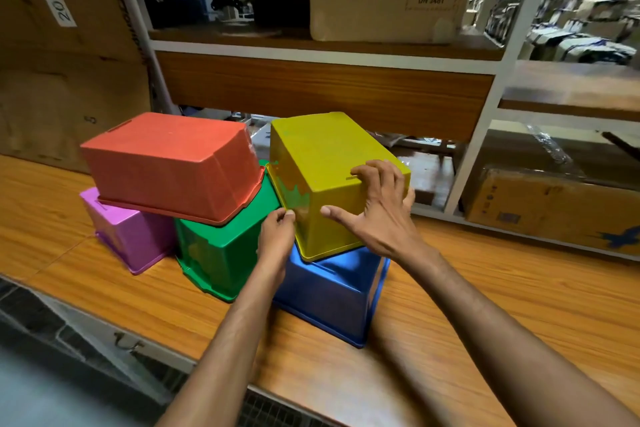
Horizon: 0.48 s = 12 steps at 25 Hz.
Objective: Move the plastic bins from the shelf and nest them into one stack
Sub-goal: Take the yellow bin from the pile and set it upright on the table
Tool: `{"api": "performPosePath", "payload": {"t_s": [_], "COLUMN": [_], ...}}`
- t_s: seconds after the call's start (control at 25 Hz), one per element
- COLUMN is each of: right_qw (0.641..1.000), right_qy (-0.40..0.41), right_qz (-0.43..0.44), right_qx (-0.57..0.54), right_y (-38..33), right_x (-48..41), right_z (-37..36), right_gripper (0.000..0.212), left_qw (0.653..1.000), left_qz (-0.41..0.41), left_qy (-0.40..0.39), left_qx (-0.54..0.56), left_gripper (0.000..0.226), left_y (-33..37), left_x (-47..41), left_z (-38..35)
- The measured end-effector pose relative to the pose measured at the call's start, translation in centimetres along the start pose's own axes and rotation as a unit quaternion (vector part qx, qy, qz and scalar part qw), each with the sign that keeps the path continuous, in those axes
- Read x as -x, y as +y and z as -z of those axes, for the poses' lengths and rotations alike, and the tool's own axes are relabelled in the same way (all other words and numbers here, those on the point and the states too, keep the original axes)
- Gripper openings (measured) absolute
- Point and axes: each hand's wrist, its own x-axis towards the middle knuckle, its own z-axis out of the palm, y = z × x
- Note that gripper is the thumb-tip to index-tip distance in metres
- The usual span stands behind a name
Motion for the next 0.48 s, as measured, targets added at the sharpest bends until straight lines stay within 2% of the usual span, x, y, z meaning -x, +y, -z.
{"api": "performPosePath", "payload": {"t_s": [0.2,0.28,0.48], "right_qw": [0.990,0.984,0.997], "right_qy": [0.079,0.091,0.043], "right_qz": [-0.080,-0.088,0.059], "right_qx": [-0.085,-0.126,-0.014], "right_y": [-1.3,-0.9,1.3], "right_x": [-0.2,-0.4,-0.4], "right_z": [0.3,1.4,4.2], "right_gripper": [0.087,0.089,0.128], "left_qw": [0.988,0.977,0.936], "left_qz": [-0.009,-0.011,0.010], "left_qy": [0.022,0.005,-0.092], "left_qx": [0.151,0.211,0.339], "left_gripper": [0.045,0.049,0.045], "left_y": [2.3,3.2,6.8], "left_x": [0.3,-0.2,0.4], "left_z": [-0.2,-0.1,0.8]}}
